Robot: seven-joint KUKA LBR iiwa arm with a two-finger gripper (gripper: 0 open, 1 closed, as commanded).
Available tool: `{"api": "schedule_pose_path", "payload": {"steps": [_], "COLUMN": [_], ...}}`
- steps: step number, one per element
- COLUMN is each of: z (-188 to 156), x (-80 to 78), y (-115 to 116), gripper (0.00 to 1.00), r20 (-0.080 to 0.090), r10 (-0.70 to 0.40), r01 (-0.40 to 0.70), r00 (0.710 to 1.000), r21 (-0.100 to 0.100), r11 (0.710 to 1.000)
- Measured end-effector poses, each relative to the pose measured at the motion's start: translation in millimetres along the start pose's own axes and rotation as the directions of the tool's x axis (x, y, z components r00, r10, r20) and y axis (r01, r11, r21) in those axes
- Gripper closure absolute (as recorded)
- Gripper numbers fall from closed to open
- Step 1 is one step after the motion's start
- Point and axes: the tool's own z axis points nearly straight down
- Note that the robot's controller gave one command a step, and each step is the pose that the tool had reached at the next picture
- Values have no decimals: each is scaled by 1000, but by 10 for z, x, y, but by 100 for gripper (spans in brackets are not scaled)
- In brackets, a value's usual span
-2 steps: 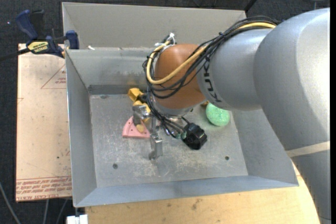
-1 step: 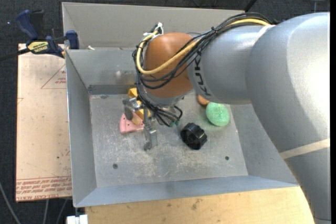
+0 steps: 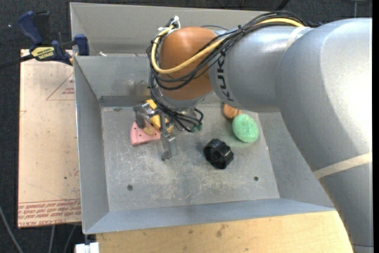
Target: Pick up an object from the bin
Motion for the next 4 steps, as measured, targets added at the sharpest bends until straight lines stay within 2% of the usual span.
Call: {"api": "schedule_pose_path", "payload": {"steps": [1, 2, 4], "z": [2, -56, -56], "x": [-231, 80, 79], "y": [-11, -205, -205], "gripper": [0, 100, 100], "r20": [-3, 11, 12], "r10": [-151, -489, -489], "r01": [151, 489, 489], "r00": [988, 872, 872], "r21": [0, 5, 5], "r11": [988, 872, 872]}}
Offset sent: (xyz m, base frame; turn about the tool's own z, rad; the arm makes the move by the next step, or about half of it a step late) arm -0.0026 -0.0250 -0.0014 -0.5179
